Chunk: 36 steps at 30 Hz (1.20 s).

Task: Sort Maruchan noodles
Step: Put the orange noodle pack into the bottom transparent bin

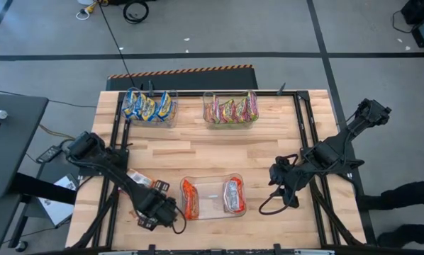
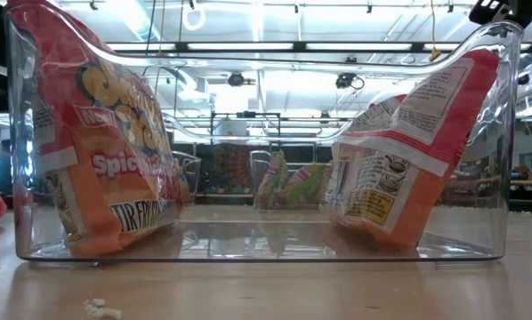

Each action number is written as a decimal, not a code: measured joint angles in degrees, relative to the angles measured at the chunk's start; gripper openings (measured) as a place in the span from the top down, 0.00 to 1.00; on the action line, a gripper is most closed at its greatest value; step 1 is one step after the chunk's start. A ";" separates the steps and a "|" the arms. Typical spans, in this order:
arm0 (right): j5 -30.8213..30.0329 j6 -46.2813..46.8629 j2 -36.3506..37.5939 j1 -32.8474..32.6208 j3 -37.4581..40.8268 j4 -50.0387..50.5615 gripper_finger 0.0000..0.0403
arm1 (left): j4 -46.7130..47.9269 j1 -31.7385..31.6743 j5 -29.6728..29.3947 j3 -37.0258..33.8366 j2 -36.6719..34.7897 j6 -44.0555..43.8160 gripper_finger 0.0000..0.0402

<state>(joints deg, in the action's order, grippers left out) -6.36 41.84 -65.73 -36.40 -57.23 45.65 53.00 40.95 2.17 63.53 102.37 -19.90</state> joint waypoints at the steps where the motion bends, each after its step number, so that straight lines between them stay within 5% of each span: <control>1: 0.24 0.14 0.02 0.00 0.01 0.02 0.48 | -0.15 0.19 -0.71 0.01 0.02 -0.01 0.70; 4: 0.44 1.41 0.30 0.00 0.02 0.02 0.48 | -1.03 0.45 -0.72 -0.04 0.08 -0.09 0.92; 6: 0.50 2.10 0.78 0.00 0.02 0.03 0.48 | -1.13 0.48 -0.56 -0.02 0.15 -0.46 0.97; 17: 0.16 3.17 2.49 0.31 0.02 1.66 0.48 | 5.50 -1.04 -1.47 -0.35 -8.07 -1.98 0.99; 22: -0.07 3.22 2.51 0.31 0.02 2.43 0.48 | 9.27 -2.96 -8.27 -0.37 -13.50 -5.64 0.99; 27: -0.51 3.22 2.51 0.33 0.02 2.77 0.48 | 9.17 -11.51 -14.20 -0.36 -15.01 -5.46 1.00; 36: -1.52 6.06 2.51 0.07 0.02 2.73 0.48 | 8.73 -26.13 -8.04 -0.31 -15.04 6.79 1.00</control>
<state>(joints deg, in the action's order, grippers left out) -7.88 47.90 -63.22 -36.33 -57.21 48.38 61.73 14.82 -5.87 63.22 87.33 -13.11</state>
